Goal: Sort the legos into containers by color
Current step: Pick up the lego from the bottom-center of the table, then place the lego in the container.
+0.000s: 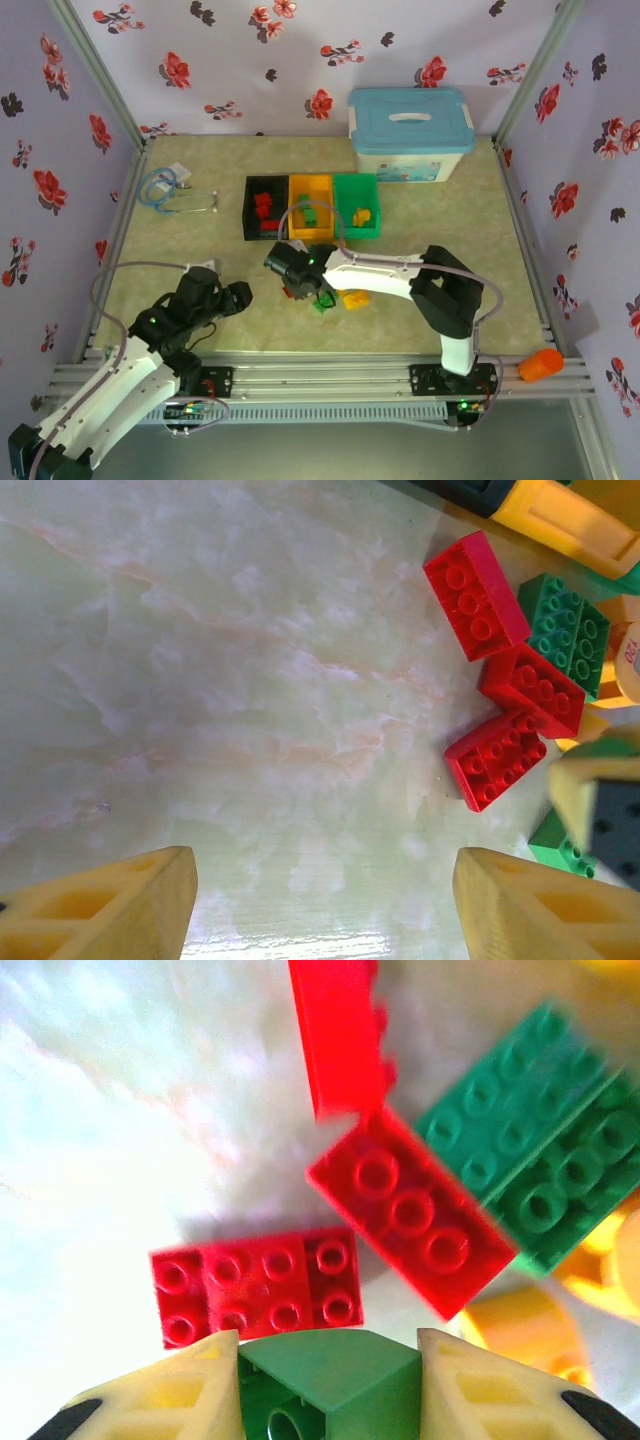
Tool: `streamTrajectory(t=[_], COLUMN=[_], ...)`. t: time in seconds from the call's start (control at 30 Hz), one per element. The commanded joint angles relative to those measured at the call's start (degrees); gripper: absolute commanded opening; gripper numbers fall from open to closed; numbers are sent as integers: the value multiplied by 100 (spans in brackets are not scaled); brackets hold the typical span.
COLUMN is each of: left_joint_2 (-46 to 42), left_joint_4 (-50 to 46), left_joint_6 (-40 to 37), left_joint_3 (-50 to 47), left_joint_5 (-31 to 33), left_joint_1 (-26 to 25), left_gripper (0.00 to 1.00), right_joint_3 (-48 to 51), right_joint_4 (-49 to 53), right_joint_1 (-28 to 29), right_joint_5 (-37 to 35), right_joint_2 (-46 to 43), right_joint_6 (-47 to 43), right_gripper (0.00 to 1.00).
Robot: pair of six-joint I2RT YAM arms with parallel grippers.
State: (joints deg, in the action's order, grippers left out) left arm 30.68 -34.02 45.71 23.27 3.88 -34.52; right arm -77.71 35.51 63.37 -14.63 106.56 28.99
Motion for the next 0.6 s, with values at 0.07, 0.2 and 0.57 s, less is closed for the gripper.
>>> streamTrajectory(t=[0.07,0.2,0.57], left_joint_2=[-243,-280,89], left_joint_4=[-277,-307,23], left_joint_6=[-150,-89,16], left_joint_3=[90,116,165], left_joint_5=[99,100,87], left_joint_1=[-112,-220,-700], left_gripper=[68,68,68], right_joint_3=[-930,-1712,-3483], right_joint_4=[243,357,820], right_joint_1=[-824,-1520,-2198], right_joint_5=[37,499,714], right_joint_2=[-338,314,1650], right_joint_6=[-551,-649,-605], right_gripper=[28,28,55])
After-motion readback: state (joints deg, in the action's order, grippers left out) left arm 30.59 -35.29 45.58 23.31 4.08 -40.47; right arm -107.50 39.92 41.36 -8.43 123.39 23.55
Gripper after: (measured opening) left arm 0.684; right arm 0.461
